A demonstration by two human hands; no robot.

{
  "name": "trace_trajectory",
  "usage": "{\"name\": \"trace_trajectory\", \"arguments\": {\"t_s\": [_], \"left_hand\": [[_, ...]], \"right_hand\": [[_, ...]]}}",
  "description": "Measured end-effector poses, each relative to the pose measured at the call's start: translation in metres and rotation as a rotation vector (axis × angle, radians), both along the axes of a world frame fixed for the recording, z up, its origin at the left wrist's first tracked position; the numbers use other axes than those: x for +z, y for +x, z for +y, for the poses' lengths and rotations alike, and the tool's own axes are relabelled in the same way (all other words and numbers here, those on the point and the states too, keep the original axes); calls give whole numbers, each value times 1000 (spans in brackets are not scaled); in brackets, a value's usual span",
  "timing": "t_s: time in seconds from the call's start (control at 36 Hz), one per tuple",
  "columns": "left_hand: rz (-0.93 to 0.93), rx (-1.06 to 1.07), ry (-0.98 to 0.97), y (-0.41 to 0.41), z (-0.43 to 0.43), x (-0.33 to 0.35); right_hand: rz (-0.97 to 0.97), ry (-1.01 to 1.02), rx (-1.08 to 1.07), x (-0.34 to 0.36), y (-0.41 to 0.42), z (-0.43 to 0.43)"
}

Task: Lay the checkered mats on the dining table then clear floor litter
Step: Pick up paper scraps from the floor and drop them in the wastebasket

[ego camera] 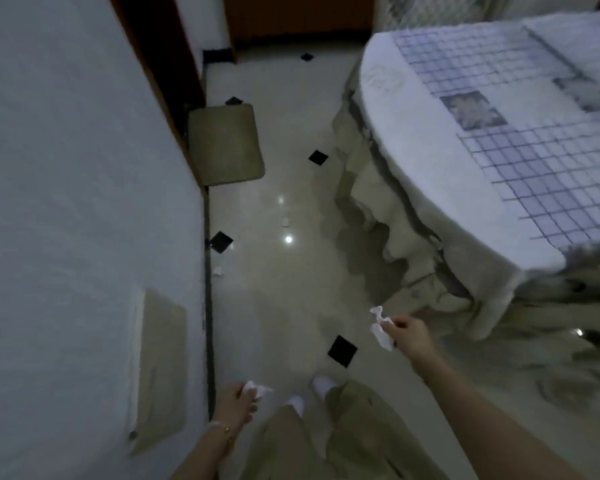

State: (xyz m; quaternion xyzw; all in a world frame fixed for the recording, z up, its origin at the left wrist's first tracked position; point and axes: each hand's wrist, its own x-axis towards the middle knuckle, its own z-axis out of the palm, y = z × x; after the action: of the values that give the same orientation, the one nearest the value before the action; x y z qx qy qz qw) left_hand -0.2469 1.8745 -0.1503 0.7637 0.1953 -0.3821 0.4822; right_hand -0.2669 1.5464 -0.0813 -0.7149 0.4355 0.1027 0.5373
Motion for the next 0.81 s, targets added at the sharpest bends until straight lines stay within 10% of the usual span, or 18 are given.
{"name": "trace_trajectory", "arguments": {"t_s": [0.44, 0.81], "left_hand": [[-68, -977, -195, -7, -268, 70], [61, -1365, -20, -124, -432, 28]], "right_hand": [[266, 328, -1246, -47, -330, 98], [237, 374, -1603, -47, -422, 12]]}}
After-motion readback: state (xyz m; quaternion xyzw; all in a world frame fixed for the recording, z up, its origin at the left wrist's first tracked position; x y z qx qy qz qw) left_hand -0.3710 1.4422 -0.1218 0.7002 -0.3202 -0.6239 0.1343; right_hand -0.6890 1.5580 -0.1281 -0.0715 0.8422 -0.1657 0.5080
